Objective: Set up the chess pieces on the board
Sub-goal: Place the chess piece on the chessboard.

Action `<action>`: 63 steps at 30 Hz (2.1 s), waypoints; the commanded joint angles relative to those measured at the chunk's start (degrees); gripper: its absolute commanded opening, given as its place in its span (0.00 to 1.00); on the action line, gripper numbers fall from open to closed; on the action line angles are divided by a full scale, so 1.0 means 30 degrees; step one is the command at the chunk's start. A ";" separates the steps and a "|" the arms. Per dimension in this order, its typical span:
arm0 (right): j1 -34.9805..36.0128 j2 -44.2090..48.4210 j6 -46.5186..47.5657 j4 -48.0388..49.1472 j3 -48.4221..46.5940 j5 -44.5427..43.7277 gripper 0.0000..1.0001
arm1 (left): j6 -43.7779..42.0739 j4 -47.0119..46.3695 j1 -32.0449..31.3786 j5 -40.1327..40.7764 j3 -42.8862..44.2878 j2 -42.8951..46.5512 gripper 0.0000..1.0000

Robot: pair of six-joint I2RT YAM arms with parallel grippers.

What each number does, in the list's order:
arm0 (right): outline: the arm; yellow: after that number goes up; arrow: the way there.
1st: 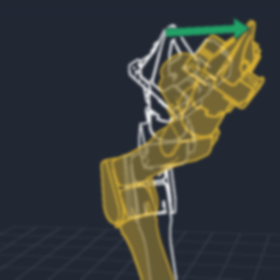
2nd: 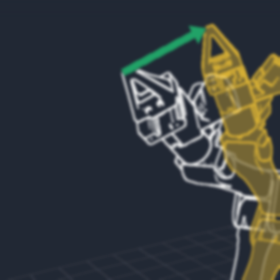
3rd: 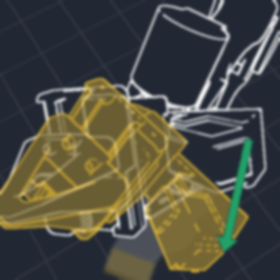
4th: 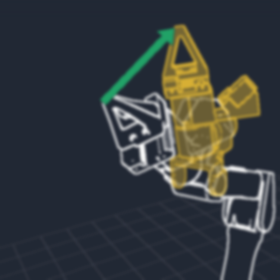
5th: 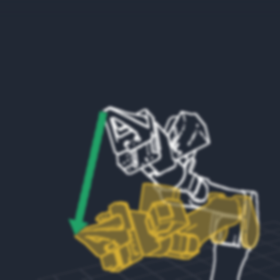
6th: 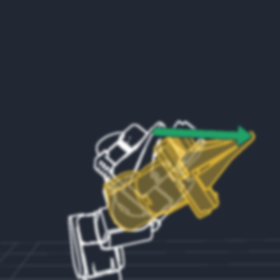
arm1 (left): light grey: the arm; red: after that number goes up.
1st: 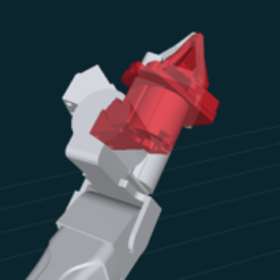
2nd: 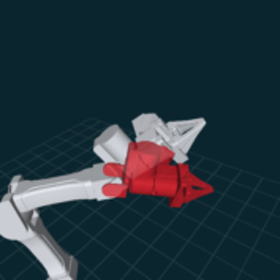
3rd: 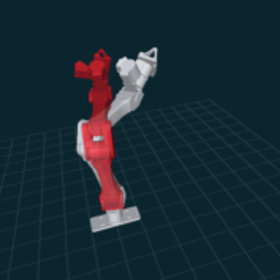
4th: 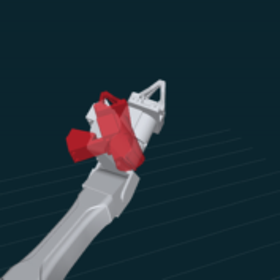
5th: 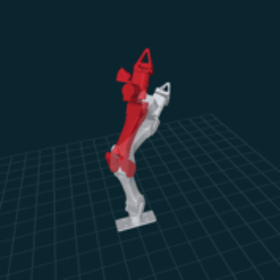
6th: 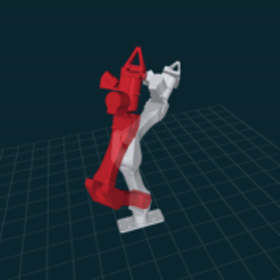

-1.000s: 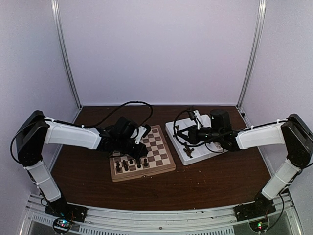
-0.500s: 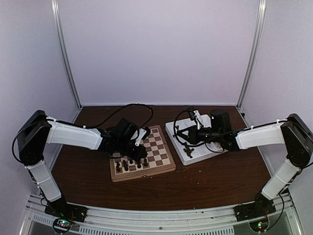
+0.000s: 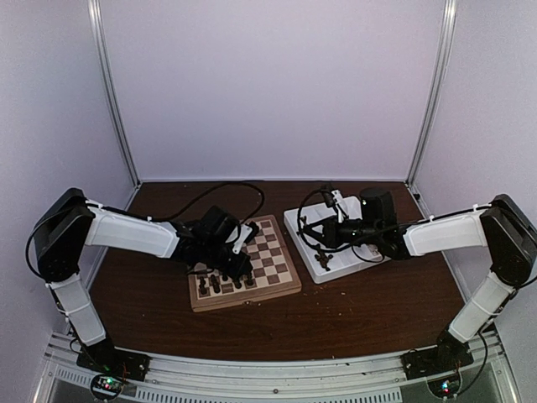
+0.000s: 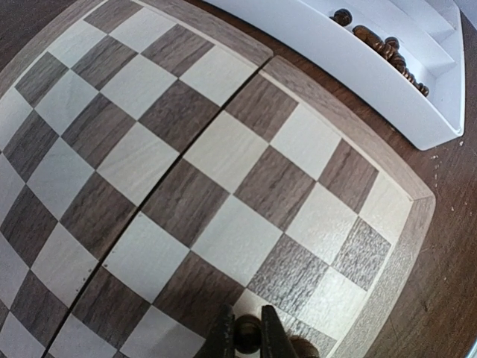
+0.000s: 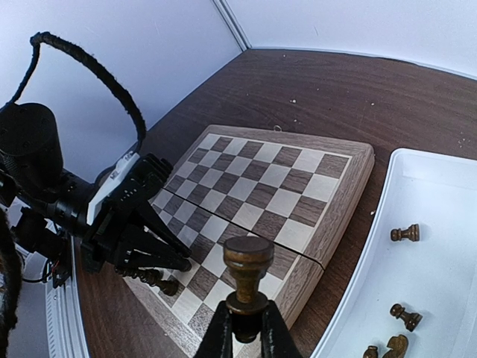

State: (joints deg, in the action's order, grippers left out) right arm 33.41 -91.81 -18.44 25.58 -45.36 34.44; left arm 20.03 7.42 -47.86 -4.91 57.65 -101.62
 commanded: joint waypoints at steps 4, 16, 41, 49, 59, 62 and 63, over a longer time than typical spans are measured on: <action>-0.0168 -0.0188 -0.0197 0.0613 -0.0260 0.0240 0.00 | 0.0228 -0.0145 -0.0051 0.0242 0.0496 -0.0139 0.01; -0.0197 -0.0188 -0.0232 0.0628 -0.0288 0.0298 0.00 | 0.0239 0.0368 -0.0038 0.0154 0.1211 -0.0081 0.12; -0.0212 -0.0451 -0.0358 0.0726 -0.0406 0.0504 0.00 | 0.0093 0.0932 -0.0037 0.0229 0.1867 0.0117 0.23; -0.0209 -0.0425 -0.0358 0.0701 -0.0406 0.0532 0.00 | 0.0359 0.3938 -0.0016 0.0153 0.4016 0.0064 0.28; -0.0239 -0.0316 -0.0358 0.0658 -0.0348 0.0412 0.00 | 0.1153 1.0434 -0.0015 -0.0520 0.8672 -0.1119 0.29; -0.0238 -0.0261 -0.0358 0.0544 -0.0347 0.0211 0.00 | 0.1218 1.1922 -0.0015 -0.0631 0.9958 -0.1597 0.29; -0.0260 -0.0248 -0.0358 0.0487 -0.0369 0.0141 0.00 | 0.1231 1.2374 -0.0015 -0.0647 1.0340 -0.1804 0.29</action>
State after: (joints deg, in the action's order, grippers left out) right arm 33.01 -92.66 -19.49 25.65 -45.41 35.18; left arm 22.68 36.58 -47.86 -5.61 84.25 -104.66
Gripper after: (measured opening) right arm 0.101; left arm 0.288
